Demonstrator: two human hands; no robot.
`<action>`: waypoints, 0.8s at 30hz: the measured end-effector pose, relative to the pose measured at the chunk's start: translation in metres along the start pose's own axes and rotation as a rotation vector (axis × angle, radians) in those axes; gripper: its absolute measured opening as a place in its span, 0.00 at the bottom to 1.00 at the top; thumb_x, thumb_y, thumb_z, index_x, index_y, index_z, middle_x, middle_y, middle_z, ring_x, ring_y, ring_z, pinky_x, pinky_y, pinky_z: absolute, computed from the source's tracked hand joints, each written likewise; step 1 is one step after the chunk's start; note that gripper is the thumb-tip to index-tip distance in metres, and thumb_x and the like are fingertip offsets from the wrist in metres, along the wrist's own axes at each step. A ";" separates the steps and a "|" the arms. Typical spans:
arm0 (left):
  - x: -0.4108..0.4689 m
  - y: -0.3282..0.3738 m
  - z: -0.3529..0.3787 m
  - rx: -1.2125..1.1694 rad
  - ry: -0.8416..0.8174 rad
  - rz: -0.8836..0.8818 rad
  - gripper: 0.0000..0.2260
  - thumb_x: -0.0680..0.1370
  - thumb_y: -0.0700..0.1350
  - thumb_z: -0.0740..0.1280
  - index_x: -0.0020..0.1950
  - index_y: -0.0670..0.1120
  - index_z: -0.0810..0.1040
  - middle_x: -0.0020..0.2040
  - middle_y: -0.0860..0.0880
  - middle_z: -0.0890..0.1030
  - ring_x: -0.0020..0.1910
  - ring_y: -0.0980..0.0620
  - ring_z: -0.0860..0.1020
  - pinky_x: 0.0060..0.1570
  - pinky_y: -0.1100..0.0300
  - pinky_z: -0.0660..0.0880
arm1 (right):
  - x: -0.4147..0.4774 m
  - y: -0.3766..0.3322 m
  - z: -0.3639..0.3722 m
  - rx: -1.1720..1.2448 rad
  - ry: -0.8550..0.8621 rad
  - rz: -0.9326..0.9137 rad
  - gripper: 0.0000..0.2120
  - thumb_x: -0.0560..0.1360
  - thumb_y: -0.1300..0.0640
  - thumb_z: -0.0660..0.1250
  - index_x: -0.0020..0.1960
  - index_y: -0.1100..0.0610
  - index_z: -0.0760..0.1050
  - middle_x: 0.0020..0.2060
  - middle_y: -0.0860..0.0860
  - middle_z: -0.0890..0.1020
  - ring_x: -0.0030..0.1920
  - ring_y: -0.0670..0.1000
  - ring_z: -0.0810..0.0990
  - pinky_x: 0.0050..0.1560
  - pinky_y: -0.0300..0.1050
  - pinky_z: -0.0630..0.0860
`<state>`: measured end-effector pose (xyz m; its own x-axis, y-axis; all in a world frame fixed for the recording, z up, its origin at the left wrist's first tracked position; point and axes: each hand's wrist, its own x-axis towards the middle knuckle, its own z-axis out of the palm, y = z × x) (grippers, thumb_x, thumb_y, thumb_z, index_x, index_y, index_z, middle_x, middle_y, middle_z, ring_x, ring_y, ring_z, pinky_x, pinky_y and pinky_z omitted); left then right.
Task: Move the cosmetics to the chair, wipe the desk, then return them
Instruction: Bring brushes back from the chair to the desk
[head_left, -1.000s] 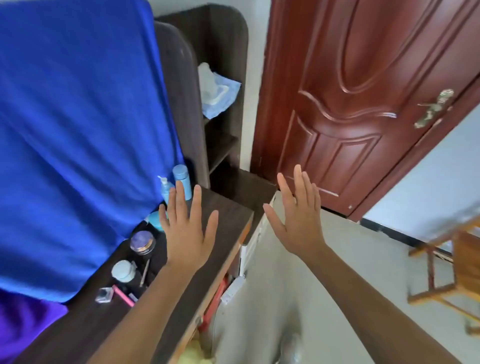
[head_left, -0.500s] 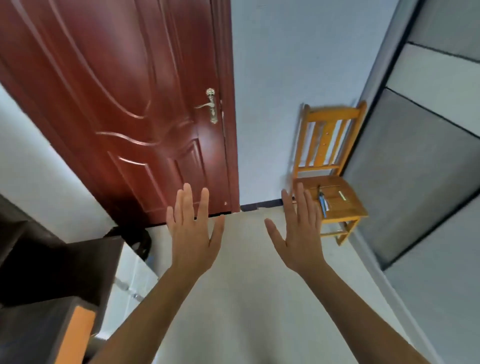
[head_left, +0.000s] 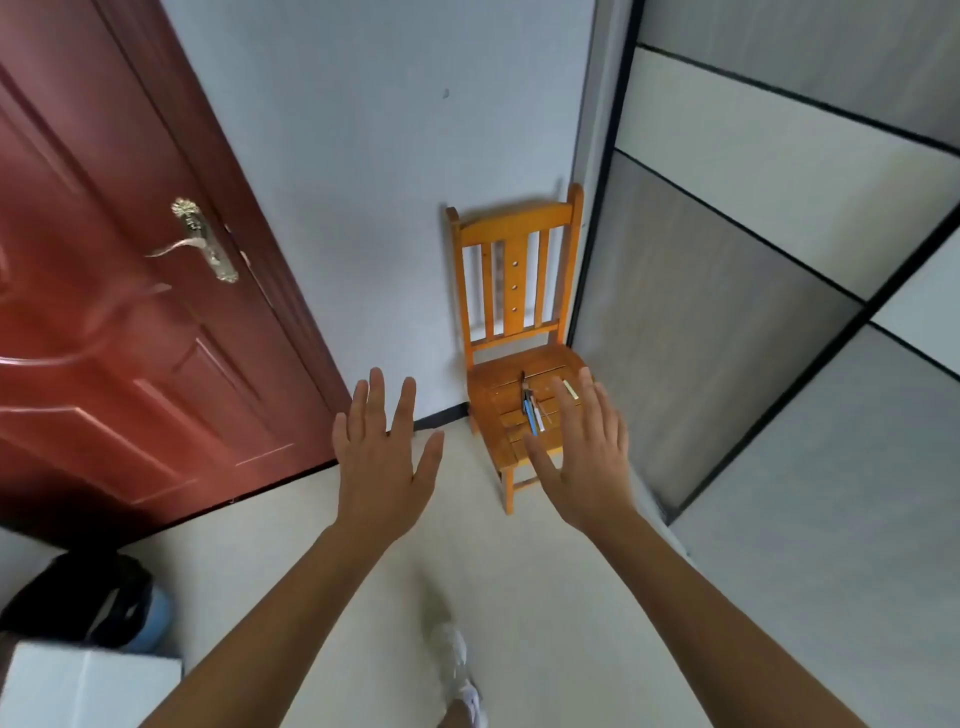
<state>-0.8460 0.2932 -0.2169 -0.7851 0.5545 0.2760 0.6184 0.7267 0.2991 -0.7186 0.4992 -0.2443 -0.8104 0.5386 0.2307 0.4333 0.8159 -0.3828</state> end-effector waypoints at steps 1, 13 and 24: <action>0.015 0.002 0.014 0.000 -0.022 0.016 0.29 0.81 0.60 0.53 0.80 0.49 0.58 0.81 0.42 0.51 0.79 0.42 0.50 0.72 0.35 0.57 | 0.013 0.009 0.006 -0.008 -0.018 0.015 0.34 0.81 0.31 0.48 0.82 0.46 0.49 0.82 0.50 0.48 0.81 0.55 0.47 0.78 0.62 0.52; 0.278 0.031 0.144 -0.080 -0.193 0.041 0.31 0.79 0.63 0.52 0.79 0.51 0.59 0.80 0.45 0.55 0.79 0.42 0.54 0.73 0.37 0.57 | 0.241 0.106 0.050 -0.164 -0.119 0.170 0.32 0.80 0.30 0.47 0.79 0.42 0.45 0.82 0.51 0.50 0.80 0.57 0.53 0.76 0.58 0.51; 0.364 0.040 0.283 0.015 -0.449 -0.038 0.28 0.83 0.60 0.48 0.80 0.48 0.57 0.80 0.43 0.55 0.78 0.40 0.54 0.73 0.37 0.59 | 0.339 0.208 0.147 -0.092 -0.316 0.253 0.36 0.78 0.30 0.43 0.80 0.49 0.52 0.80 0.55 0.56 0.79 0.60 0.56 0.76 0.61 0.56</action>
<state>-1.1170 0.6388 -0.3625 -0.7463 0.6462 -0.1595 0.5912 0.7536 0.2874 -0.9615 0.8210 -0.3777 -0.7486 0.6453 -0.1523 0.6565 0.6890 -0.3071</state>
